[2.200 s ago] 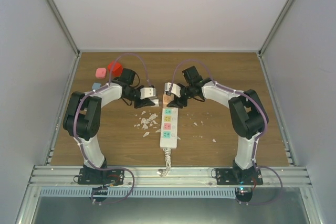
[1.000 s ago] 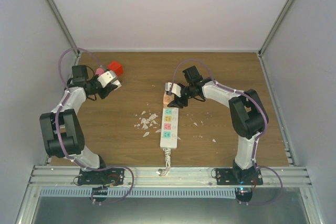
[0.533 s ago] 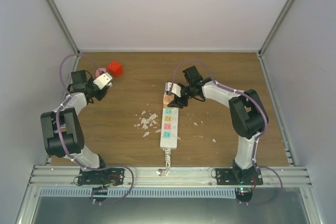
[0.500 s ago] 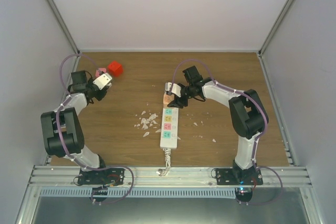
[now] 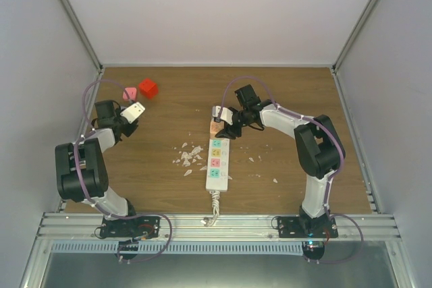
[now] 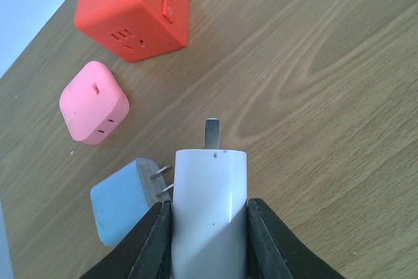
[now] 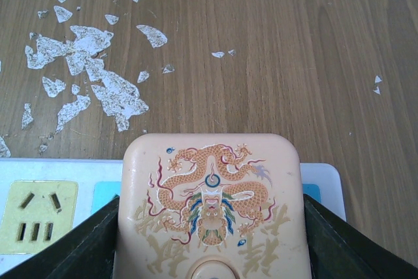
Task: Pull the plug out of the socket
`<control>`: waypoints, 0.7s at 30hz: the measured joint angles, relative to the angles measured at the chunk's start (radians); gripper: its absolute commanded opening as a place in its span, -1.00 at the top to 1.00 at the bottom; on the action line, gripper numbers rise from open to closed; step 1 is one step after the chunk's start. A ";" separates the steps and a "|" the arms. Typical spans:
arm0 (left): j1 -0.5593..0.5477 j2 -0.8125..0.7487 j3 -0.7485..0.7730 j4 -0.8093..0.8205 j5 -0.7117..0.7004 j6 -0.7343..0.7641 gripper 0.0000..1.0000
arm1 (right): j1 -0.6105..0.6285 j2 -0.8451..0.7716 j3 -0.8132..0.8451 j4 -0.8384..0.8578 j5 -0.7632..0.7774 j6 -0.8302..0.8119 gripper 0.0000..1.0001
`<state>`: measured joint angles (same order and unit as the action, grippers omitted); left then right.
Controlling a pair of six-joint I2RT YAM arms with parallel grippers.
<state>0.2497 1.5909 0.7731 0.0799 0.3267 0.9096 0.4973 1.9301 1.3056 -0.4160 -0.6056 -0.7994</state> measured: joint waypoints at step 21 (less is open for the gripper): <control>-0.051 0.047 -0.079 0.114 -0.069 0.029 -0.06 | 0.000 0.000 0.000 -0.003 0.000 0.000 0.62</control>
<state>0.1989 1.6382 0.6937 0.1940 0.2577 0.9390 0.4973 1.9301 1.3056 -0.4187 -0.6056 -0.7994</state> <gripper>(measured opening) 0.492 0.615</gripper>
